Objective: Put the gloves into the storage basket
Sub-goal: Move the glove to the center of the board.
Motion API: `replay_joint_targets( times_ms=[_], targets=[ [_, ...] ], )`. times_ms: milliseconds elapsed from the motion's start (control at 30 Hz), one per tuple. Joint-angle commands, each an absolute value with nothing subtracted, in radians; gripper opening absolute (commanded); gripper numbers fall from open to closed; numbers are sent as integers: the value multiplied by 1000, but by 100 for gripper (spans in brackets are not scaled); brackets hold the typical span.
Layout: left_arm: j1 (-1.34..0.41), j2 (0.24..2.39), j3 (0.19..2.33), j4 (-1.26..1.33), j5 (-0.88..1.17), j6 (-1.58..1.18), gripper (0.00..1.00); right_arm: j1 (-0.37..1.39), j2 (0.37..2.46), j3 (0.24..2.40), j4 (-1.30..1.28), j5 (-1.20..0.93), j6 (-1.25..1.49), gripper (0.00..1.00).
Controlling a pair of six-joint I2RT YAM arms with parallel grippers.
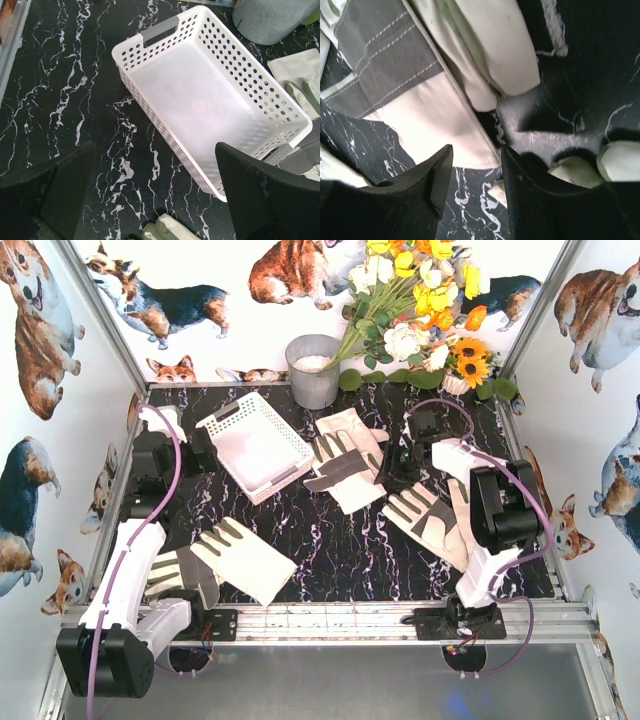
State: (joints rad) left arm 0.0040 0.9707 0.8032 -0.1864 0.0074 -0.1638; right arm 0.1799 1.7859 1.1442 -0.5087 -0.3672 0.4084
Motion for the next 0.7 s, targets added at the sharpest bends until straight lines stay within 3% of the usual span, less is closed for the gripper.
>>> replay_joint_targets(
  times_ms=[0,300,667],
  targets=[
    [9,974,809,-174,38,-169,100,169,1826,1227,-456,-395,370,45],
    [8,973,820,-198,1,-168,100,152,1874,1229,-453,-490,365,45],
    [-6,1004,839,-225,143,-189,100,156,1874,1145,-400,-587,380,43]
  ],
)
